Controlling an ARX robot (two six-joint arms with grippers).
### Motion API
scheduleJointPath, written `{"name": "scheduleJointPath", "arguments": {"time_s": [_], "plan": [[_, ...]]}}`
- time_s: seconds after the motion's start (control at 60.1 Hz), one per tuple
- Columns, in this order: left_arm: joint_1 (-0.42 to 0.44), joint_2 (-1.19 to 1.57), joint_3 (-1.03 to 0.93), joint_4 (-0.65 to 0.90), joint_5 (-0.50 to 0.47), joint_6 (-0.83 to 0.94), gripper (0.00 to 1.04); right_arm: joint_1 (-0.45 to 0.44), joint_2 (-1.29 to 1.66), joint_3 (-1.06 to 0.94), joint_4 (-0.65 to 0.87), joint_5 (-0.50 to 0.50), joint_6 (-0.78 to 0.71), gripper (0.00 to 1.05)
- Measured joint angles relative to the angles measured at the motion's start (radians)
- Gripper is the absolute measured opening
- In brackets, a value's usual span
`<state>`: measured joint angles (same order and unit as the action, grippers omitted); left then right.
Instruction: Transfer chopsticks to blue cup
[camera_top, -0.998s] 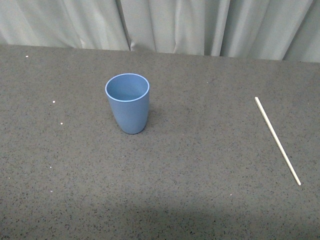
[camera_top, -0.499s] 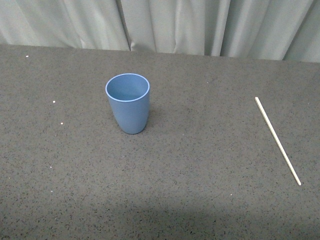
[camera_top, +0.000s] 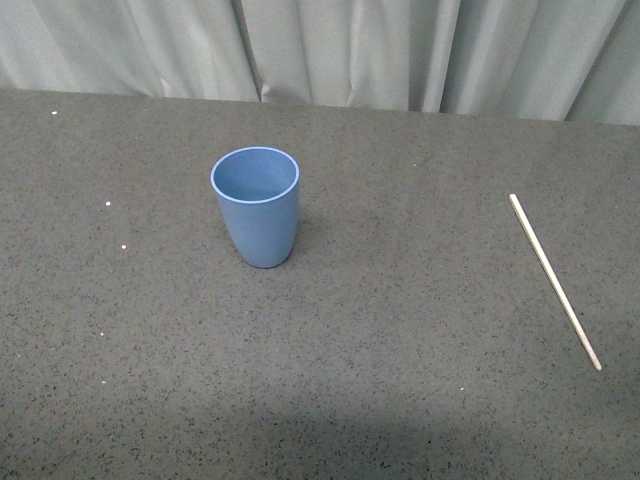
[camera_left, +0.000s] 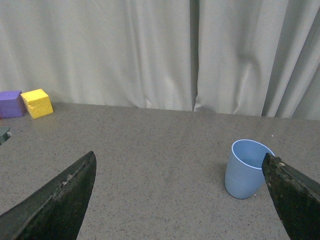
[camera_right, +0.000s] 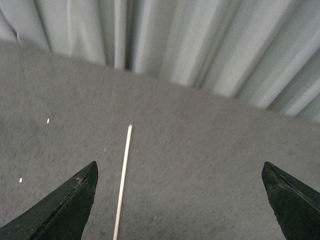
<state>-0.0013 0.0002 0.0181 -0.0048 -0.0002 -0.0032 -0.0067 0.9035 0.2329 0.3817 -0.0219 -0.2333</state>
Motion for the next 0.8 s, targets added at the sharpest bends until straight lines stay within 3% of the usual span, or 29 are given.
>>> {"name": "scheduleJointPath", "arguments": {"time_s": [0.133, 0.333, 0.799], "plan": [[0.0, 0.0, 0.0, 0.0, 0.0, 0.0, 0.98, -0.005, 0.48, 0.232, -0.116, -0.068, 0.029, 0.95], [0.0, 0.0, 0.0, 0.0, 0.0, 0.0, 0.98, -0.007, 0.822, 0.509, -0.307, -0.064, 0.093, 0.95], [0.0, 0.0, 0.0, 0.0, 0.0, 0.0, 0.98, 0.029, 1.18, 0.83, -0.462, -0.04, 0.178, 0.95]]}}
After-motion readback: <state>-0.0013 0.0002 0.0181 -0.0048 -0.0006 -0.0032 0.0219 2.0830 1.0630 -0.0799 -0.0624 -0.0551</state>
